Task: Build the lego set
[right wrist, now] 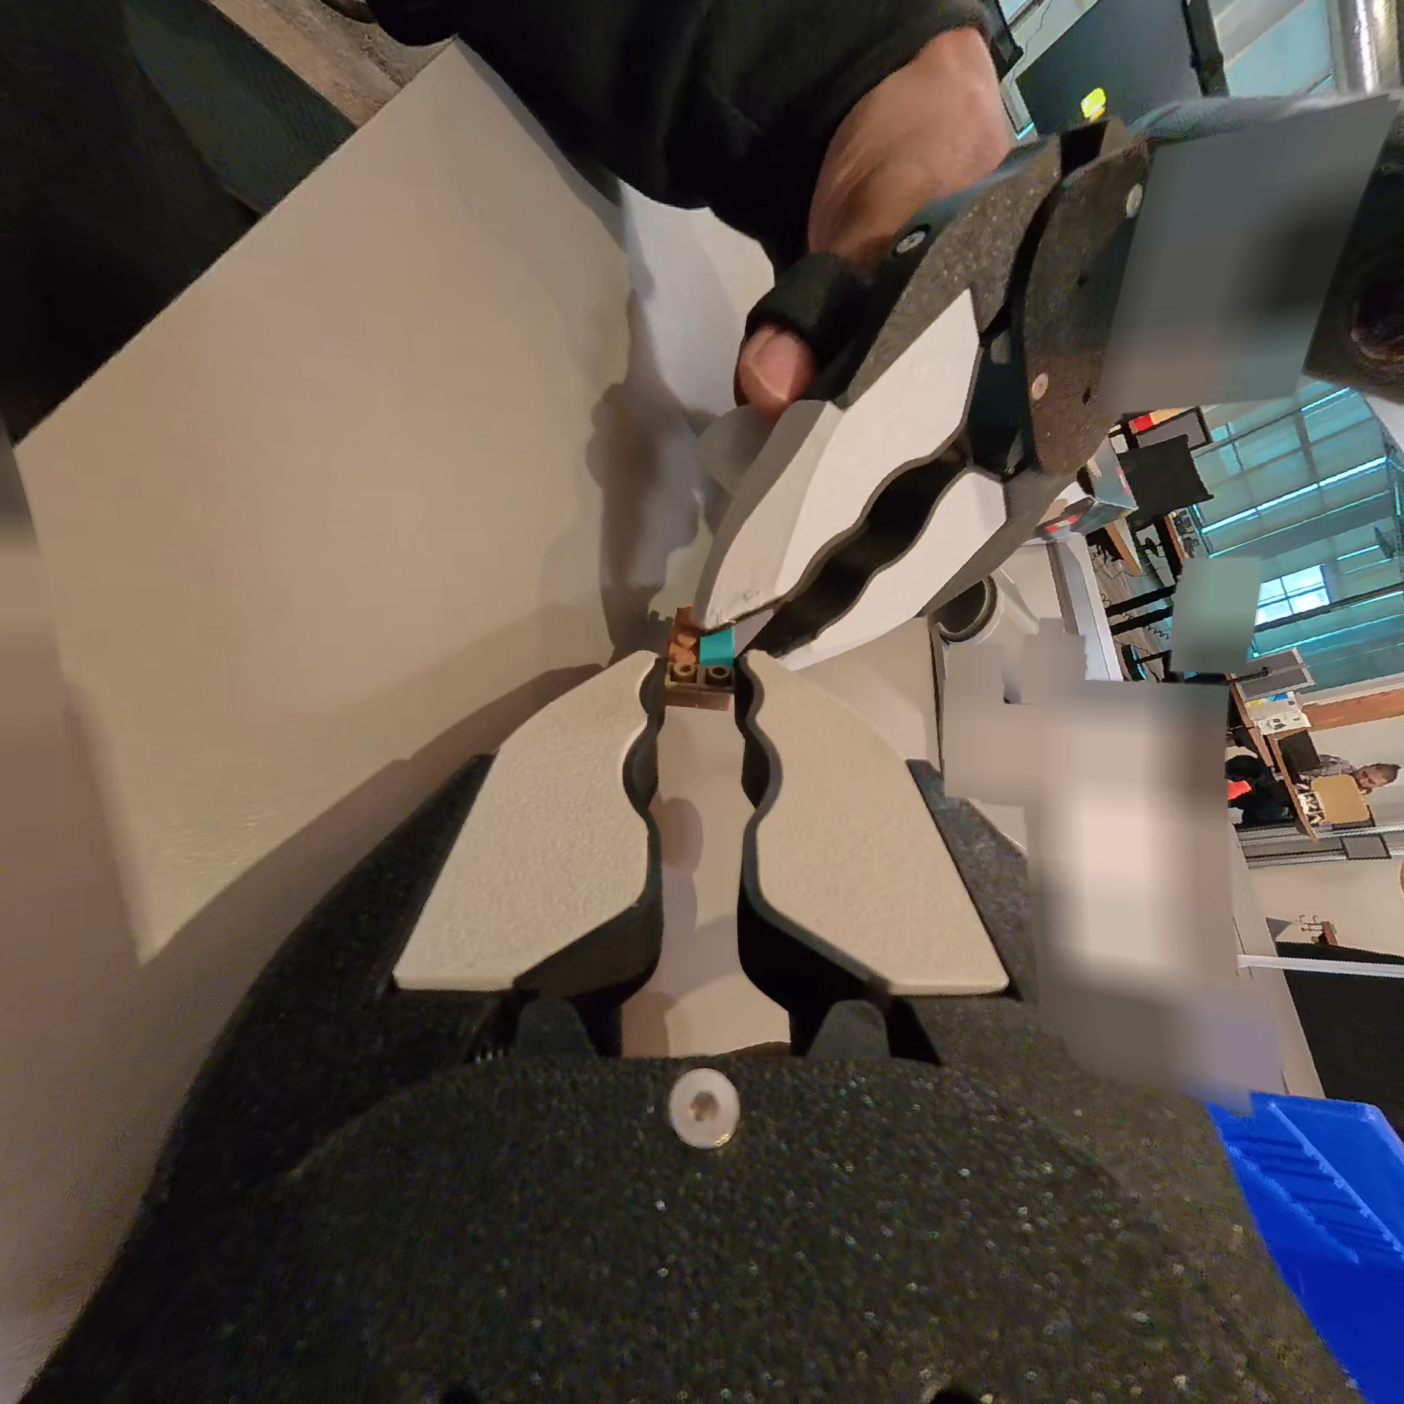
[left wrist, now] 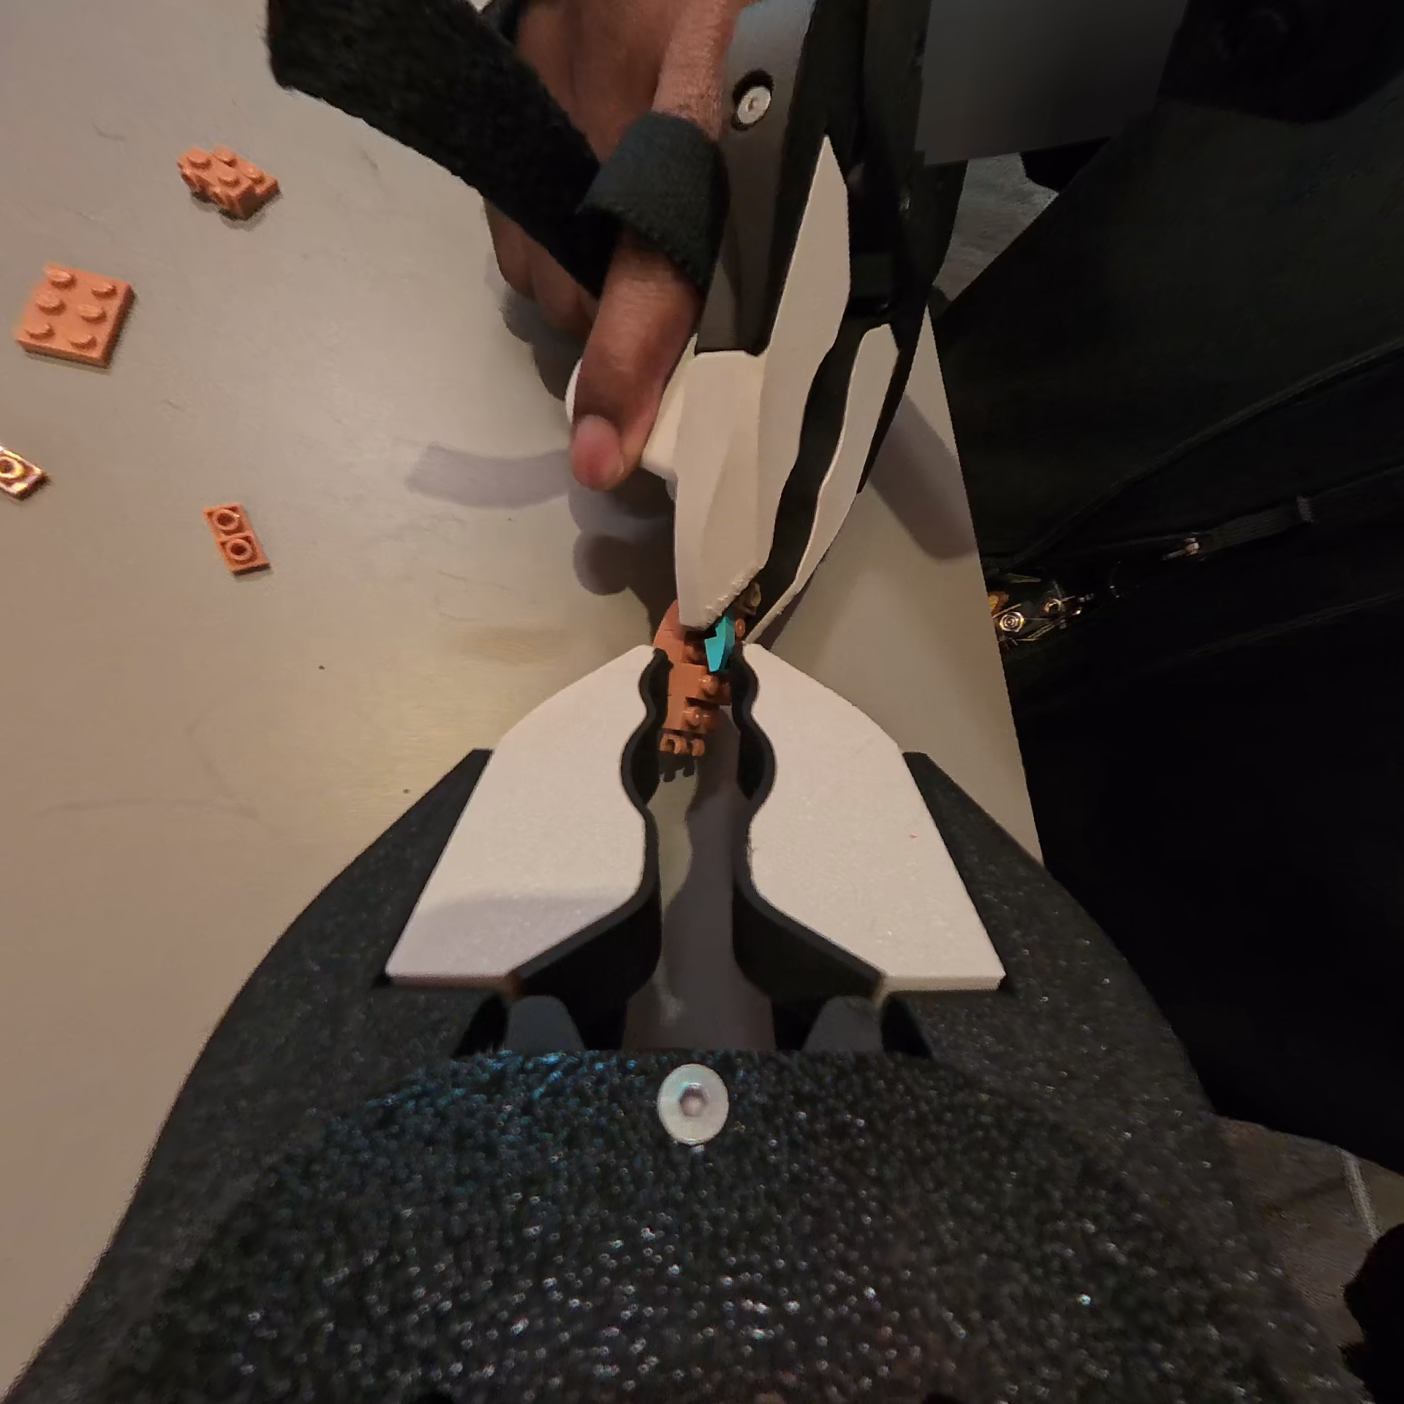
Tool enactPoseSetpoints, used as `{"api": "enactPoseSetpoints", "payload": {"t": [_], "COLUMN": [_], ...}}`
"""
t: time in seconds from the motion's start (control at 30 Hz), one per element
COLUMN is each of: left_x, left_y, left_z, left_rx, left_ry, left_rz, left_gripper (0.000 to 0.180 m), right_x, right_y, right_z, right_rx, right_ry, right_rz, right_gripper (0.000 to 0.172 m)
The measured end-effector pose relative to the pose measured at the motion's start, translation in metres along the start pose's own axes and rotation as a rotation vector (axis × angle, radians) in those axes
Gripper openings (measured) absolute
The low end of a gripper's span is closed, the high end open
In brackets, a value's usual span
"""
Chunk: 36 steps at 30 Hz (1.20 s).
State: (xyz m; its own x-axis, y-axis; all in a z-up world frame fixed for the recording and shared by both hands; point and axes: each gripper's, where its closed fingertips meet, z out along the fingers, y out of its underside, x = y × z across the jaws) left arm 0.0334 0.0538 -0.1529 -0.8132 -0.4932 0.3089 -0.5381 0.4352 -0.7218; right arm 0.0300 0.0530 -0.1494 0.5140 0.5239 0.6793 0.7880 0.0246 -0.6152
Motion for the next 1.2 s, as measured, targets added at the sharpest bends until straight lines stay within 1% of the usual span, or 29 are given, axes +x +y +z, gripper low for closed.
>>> {"api": "enactPoseSetpoints", "payload": {"t": [0.3,0.7,0.73,0.8,1.0,1.2], "left_x": [0.006,0.006,0.006,0.006,0.002,0.005], "left_y": [0.001,0.003,0.003,0.005,0.003,0.004], "left_z": [0.002,0.004,0.004,0.005,0.005,0.008], "left_rx": [-0.005,-0.009,-0.008,-0.013,0.0,-0.014], "left_ry": [0.075,0.165,0.169,0.173,0.162,0.164], "left_rz": [-0.034,-0.08,-0.083,-0.088,-0.108,-0.105], "left_gripper": [0.018,0.019,0.019,0.009,0.008,0.007], "right_x": [-0.004,-0.004,-0.004,-0.001,0.001,0.009], "right_y": [-0.006,-0.007,-0.007,-0.006,-0.002,0.008], "right_z": [0.0,-0.001,-0.001,0.0,0.0,0.0], "right_rx": [0.051,0.066,0.064,0.054,0.021,-0.04], "right_ry": [-0.017,-0.017,-0.01,0.014,0.047,0.072], "right_rz": [-0.042,-0.051,-0.052,-0.064,-0.101,-0.067], "right_gripper": [0.017,0.018,0.018,0.02,0.019,0.023]}}
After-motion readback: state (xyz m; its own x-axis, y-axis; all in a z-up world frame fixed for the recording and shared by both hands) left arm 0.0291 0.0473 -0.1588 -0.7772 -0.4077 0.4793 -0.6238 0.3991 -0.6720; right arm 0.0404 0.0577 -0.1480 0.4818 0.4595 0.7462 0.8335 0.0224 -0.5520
